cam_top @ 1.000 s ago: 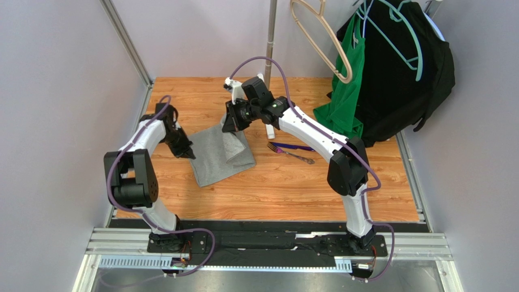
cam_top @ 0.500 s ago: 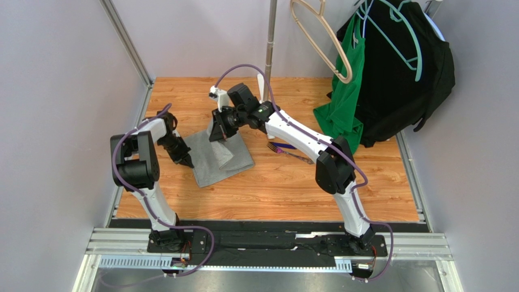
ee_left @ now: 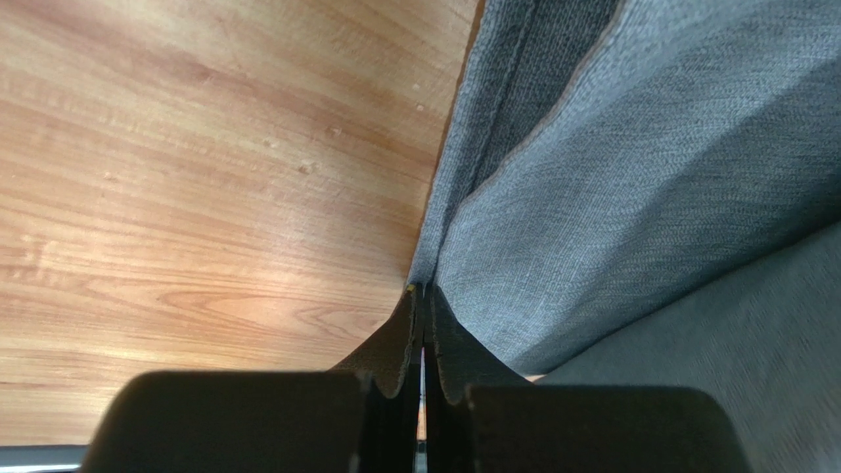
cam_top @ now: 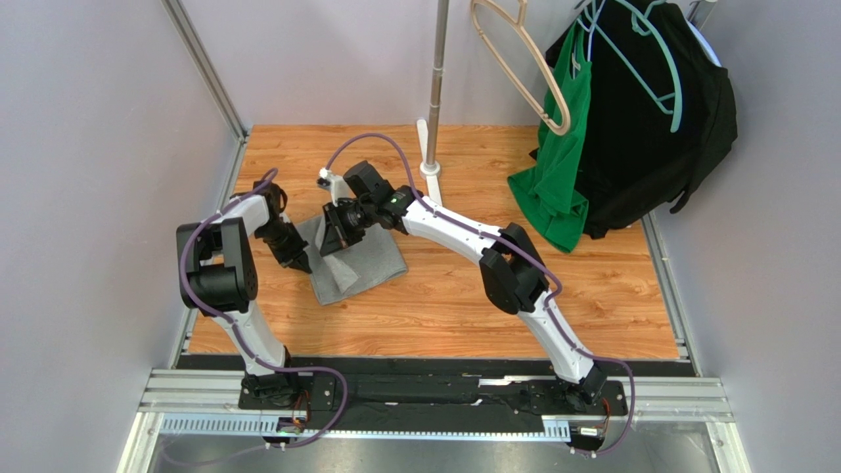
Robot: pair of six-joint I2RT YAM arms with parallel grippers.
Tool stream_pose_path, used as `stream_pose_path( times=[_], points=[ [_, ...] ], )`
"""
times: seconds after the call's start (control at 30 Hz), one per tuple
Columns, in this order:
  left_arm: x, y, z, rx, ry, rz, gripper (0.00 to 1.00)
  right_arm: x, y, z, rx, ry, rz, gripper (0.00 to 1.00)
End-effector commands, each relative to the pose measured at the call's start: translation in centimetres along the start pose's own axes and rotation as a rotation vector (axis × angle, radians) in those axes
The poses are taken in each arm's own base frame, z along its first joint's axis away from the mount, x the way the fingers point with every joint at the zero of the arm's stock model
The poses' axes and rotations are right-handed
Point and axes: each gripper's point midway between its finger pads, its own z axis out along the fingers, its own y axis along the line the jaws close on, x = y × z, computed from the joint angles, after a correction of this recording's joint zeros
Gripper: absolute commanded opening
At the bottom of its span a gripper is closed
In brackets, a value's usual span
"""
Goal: Fold the napkin into a case and place the utensils inside
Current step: Fold the rectangle-folded napkin at the center of the board.
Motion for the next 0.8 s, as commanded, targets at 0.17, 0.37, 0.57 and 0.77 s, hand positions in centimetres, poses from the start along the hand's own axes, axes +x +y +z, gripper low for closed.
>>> stream_pose_path(
  times=[0.17,0.37,0.57,0.77],
  points=[
    [-0.1,0.0,-0.9,0.023,-0.064,-0.006,0.00,-2.0,1.4,1.9,-0.088,-0.069,0.010,0.00],
    [0.0,0.0,-1.0,0.027,-0.079,-0.028,0.00,-1.1,0.1,3.2,-0.085,-0.046,0.034,0.00],
    [-0.2,-0.3,-1.6,0.039,-0.095,-0.029,0.00,-1.0,-1.0,3.8,-0.064,-0.048,0.040,0.00],
    [-0.1,-0.2,-2.3,0.037,-0.116,-0.023,0.00,-0.9,-1.4,4.1,-0.056,-0.049,0.042,0.00]
  ],
)
